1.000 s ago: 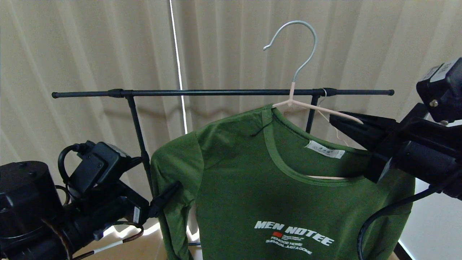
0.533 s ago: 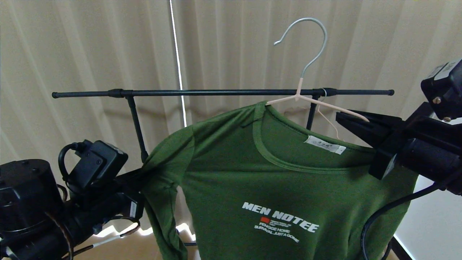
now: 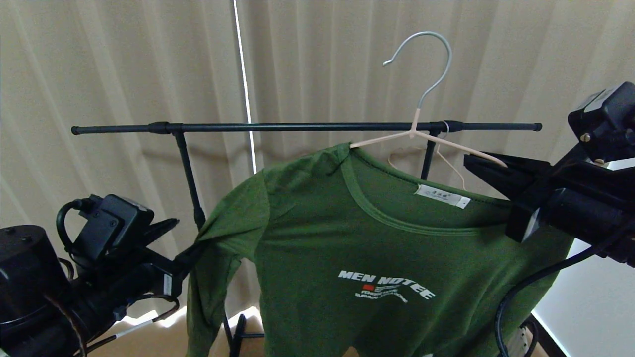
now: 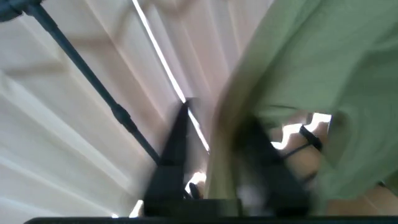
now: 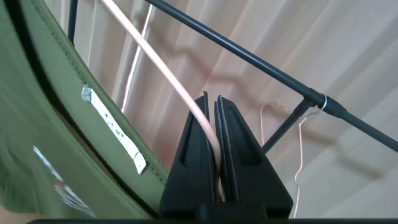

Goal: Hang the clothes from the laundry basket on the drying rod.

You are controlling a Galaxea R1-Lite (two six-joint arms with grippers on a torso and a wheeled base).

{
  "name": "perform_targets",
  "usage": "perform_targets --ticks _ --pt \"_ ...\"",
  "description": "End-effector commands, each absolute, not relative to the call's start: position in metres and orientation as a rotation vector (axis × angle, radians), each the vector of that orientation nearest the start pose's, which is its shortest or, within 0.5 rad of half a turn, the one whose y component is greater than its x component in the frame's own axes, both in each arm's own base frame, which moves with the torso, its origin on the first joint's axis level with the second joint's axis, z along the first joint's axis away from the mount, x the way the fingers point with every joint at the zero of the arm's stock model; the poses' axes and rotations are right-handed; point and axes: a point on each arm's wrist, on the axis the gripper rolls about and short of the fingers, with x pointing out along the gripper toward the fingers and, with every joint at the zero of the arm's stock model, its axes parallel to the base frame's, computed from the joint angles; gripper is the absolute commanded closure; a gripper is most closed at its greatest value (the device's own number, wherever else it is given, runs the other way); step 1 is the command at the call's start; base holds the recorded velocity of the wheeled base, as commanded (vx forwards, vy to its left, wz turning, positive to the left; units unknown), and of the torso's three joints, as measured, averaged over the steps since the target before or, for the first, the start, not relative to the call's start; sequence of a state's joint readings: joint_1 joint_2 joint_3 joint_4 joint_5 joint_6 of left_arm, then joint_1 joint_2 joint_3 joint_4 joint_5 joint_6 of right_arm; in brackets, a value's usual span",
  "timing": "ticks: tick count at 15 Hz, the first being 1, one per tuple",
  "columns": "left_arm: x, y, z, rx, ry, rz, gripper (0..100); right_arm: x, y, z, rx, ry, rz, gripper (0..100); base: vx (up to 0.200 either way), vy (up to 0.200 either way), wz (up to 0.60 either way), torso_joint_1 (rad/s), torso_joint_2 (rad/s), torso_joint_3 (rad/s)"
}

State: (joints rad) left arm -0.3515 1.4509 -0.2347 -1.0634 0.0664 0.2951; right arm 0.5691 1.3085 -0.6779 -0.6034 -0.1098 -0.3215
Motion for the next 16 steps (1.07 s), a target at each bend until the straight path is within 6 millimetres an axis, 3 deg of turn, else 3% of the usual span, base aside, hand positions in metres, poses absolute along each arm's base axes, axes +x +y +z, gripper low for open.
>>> perform_targets --ticks 1,5,9,13,16 --pt "0.185 -0.067 0.146 0.322 0.095 -0.306 0 0.181 0.111 0.242 -0.33 -0.034 0.454 100 0.0 0.0 0.0 0.0 0.0 0.0" --pt "0.176 -0.064 0.16 0.291 -0.056 -0.291 0 0.191 0.112 0.235 -0.348 0.014 0.38 100 0.0 0.0 0.0 0.0 0.0 0.0" --pt "0.138 -0.066 0.172 0.262 -0.154 -0.377 0 0.198 0.105 0.228 -0.358 0.049 0.334 100 0.0 0.0 0.0 0.0 0.0 0.0" --pt "0.12 -0.069 0.168 0.277 -0.109 -0.461 0 0.202 0.105 0.226 -0.362 0.059 0.324 100 0.0 0.0 0.0 0.0 0.0 0.0" --pt "0.119 -0.068 0.164 0.28 -0.082 -0.461 0 0.201 0.104 0.223 -0.368 0.074 0.301 100 0.0 0.0 0.0 0.0 0.0 0.0"
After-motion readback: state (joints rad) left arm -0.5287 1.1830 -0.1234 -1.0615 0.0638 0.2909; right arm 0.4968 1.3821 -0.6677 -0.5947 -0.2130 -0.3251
